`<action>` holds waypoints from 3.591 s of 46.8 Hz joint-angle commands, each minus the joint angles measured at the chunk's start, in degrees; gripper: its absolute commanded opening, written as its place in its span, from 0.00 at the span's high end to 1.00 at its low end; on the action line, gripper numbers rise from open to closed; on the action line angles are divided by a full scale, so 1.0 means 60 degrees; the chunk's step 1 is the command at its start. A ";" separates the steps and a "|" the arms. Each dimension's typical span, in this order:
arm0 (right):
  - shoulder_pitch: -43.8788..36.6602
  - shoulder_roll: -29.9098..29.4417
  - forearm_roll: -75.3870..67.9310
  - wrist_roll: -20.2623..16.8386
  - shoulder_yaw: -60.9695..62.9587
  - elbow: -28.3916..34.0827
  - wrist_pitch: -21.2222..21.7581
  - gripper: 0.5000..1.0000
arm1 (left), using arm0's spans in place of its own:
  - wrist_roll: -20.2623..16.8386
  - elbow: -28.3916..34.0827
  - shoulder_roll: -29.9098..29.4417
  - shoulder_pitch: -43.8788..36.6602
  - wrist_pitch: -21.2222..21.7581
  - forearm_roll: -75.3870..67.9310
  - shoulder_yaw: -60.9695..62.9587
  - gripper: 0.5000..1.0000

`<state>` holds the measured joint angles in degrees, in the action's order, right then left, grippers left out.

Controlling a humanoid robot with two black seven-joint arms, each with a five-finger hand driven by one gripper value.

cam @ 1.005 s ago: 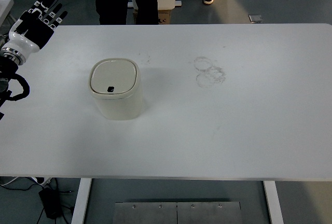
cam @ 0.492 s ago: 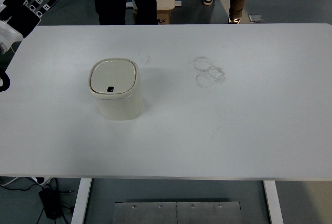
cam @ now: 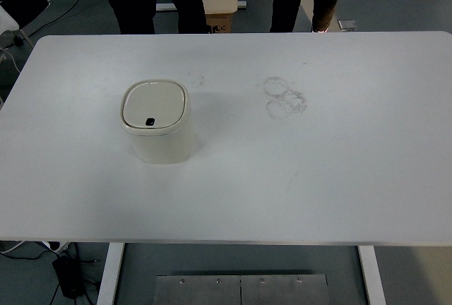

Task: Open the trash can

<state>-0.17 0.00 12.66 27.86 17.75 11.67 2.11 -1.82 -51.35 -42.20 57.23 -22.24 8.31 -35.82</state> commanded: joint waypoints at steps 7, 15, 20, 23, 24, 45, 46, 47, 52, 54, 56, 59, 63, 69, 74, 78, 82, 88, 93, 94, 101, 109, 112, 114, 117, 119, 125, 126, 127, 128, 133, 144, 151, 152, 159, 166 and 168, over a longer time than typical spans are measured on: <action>-0.0001 0.0000 0.0000 0.0000 0.0000 -0.0012 0.0000 0.02 | -0.0004 -0.0435 -0.0319 0.0993 -0.0175 -0.0915 0.0916 0.00; -0.0001 0.0000 0.0000 0.0000 0.0000 0.0003 0.0000 0.02 | -0.0004 -0.0977 -0.0613 0.1477 -0.0658 -0.2087 0.1605 0.00; -0.0001 0.0000 0.0000 0.0000 0.0000 0.0003 0.0000 0.02 | 0.0098 -0.1212 -0.0700 0.1682 -0.1053 -0.2585 0.1854 0.00; -0.0001 0.0000 0.0000 0.0000 0.0000 0.0003 0.0000 0.02 | 0.0419 -0.1300 -0.0744 0.1858 -0.1244 -0.3039 0.2059 0.00; -0.0001 0.0000 0.0000 0.0000 0.0000 -0.0012 0.0000 0.01 | 0.0537 -0.1329 -0.0745 0.1917 -0.1274 -0.3185 0.2103 0.00; -0.0001 0.0000 0.0000 0.0000 0.0000 0.0003 0.0000 0.02 | 0.0977 -0.2471 -0.1096 0.3659 -0.2127 -0.4725 0.4241 0.00; -0.0001 0.0000 0.0000 0.0000 0.0000 0.0003 0.0000 0.02 | 0.0977 -0.2559 -0.1140 0.3776 -0.2127 -0.4754 0.4402 0.00; -0.0001 0.0000 0.0000 0.0000 0.0000 -0.0012 0.0000 0.02 | 0.0977 -0.2647 -0.1198 0.3908 -0.2127 -0.4783 0.4548 0.00; -0.0001 0.0000 0.0000 0.0000 0.0000 0.0003 0.0000 0.02 | 0.0977 -0.3160 -0.1462 0.4538 -0.2127 -0.4842 0.5193 0.00; -0.0001 0.0000 0.0000 0.0000 0.0000 -0.0012 0.0000 0.01 | 0.0977 -0.3321 -0.1564 0.4772 -0.2127 -0.4842 0.5427 0.00; -0.0001 0.0000 0.0000 0.0000 0.0000 0.0003 0.0000 0.02 | 0.0977 -0.3467 -0.1667 0.4963 -0.2127 -0.4857 0.5691 0.00; -0.0001 0.0000 0.0000 0.0000 0.0000 -0.0012 0.0000 0.02 | 0.0977 -0.3643 -0.1741 0.5241 -0.2127 -0.4988 0.6130 0.00; -0.0001 0.0000 0.0000 0.0000 0.0000 -0.0012 0.0000 0.02 | 0.0977 -0.3805 -0.1755 0.5491 -0.2127 -0.5281 0.6643 0.00; -0.0001 0.0000 0.0000 0.0000 0.0000 0.0003 0.0000 0.02 | 0.0977 -0.3966 -0.1770 0.5550 -0.2127 -0.5588 0.6864 0.00; -0.0001 0.0000 0.0000 0.0000 0.0000 0.0003 0.0000 0.02 | 0.0977 -0.4419 -0.1975 0.5550 -0.2127 -0.5852 0.6952 0.00; -0.0001 0.0000 0.0000 0.0000 0.0000 0.0003 0.0000 0.02 | 0.0977 -0.4859 -0.2063 0.5550 -0.2127 -0.5911 0.7215 0.00; -0.0001 0.0000 0.0000 0.0000 0.0000 0.0003 0.0000 0.02 | 0.0992 -0.5138 -0.2107 0.5550 -0.2127 -0.5926 0.7537 0.00; -0.0001 0.0000 0.0000 0.0000 0.0000 0.0003 0.0000 0.02 | 0.1168 -0.5182 -0.2151 0.5564 -0.2127 -0.5984 0.8182 0.00; -0.0001 0.0000 0.0000 0.0000 0.0000 -0.0012 0.0000 0.02 | 0.1168 -0.5182 -0.2180 0.5667 -0.2127 -0.6116 0.8226 0.00; -0.0001 0.0000 0.0000 0.0000 0.0000 -0.0012 0.0000 0.02 | 0.1168 -0.5182 -0.2180 0.5711 -0.2127 -0.6131 0.8241 0.00; -0.0001 0.0000 0.0000 0.0000 0.0000 0.0003 0.0000 0.02 | 0.1182 -0.5167 -0.2107 0.5726 -0.2127 -0.6160 0.8270 0.00; -0.0001 0.0000 0.0000 0.0000 0.0000 0.0003 0.0000 0.02 | 0.1182 -0.5153 -0.1975 0.5697 -0.2127 -0.6160 0.8270 0.00; -0.0001 0.0000 0.0000 0.0000 0.0000 0.0003 0.0000 0.02 | 0.1182 -0.5138 -0.1815 0.5624 -0.2127 -0.6160 0.8270 0.00; -0.0001 0.0000 0.0000 0.0000 0.0000 0.0003 0.0000 0.02 | 0.1182 -0.5138 -0.1741 0.5565 -0.2127 -0.6175 0.8270 0.00; -0.0001 0.0000 0.0000 0.0000 0.0000 0.0003 0.0000 0.02 | 0.1182 -0.5138 -0.1682 0.5404 -0.2127 -0.6175 0.8270 0.00; -0.0001 0.0000 0.0000 0.0000 0.0000 -0.0012 0.0000 0.02 | 0.1168 -0.5138 -0.1638 0.5331 -0.2127 -0.6175 0.8270 0.00; -0.0001 0.0000 0.0000 0.0000 0.0000 0.0003 0.0000 0.02 | 0.1182 -0.5123 -0.1550 0.5360 -0.2127 -0.6175 0.8270 0.00; -0.0001 0.0000 0.0000 0.0000 0.0000 0.0003 0.0000 0.02 | 0.1182 -0.5123 -0.1550 0.5360 -0.2127 -0.6175 0.8270 0.00; -0.0001 0.0000 0.0000 0.0000 0.0000 0.0003 0.0000 0.02 | 0.1182 -0.5123 -0.1521 0.5360 -0.2127 -0.6175 0.8256 0.00; -0.0001 0.0000 0.0000 0.0000 0.0000 0.0003 0.0000 0.02 | 0.1182 -0.5123 -0.1463 0.5360 -0.2127 -0.6175 0.8270 0.00; -0.0001 0.0000 0.0000 0.0000 0.0000 -0.0012 0.0000 0.02 | 0.1168 -0.5123 -0.1374 0.5360 -0.2127 -0.6175 0.8270 0.00; -0.0001 0.0000 0.0000 0.0000 0.0000 -0.0012 0.0000 0.02 | 0.1168 -0.5123 -0.1433 0.5403 -0.2127 -0.6160 0.8256 0.00; -0.0001 0.0000 0.0000 0.0000 0.0000 0.0003 0.0000 0.02 | 0.1168 -0.5050 -0.1521 0.5682 -0.2127 -0.6160 0.8226 0.00; -0.0001 0.0000 0.0000 0.0000 0.0000 0.0003 0.0000 0.02 | 0.1168 -0.5007 -0.1521 0.5682 -0.2127 -0.6160 0.8212 0.00; -0.0001 0.0000 0.0000 0.0000 0.0000 0.0003 0.0000 0.02 | 0.1168 -0.4991 -0.1360 0.5667 -0.2127 -0.6160 0.8212 0.00; -0.0001 0.0000 0.0000 0.0000 0.0000 0.0003 0.0000 0.02 | 0.1168 -0.4977 -0.1345 0.5565 -0.2127 -0.6160 0.8212 0.00; -0.0001 0.0000 0.0000 0.0000 0.0000 -0.0012 0.0000 0.02 | 0.1168 -0.4977 -0.1345 0.5535 -0.2127 -0.6146 0.8226 0.00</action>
<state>-0.17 0.00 12.66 27.86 17.75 11.65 2.11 5.18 -81.23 -50.31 90.67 -35.00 -28.61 13.43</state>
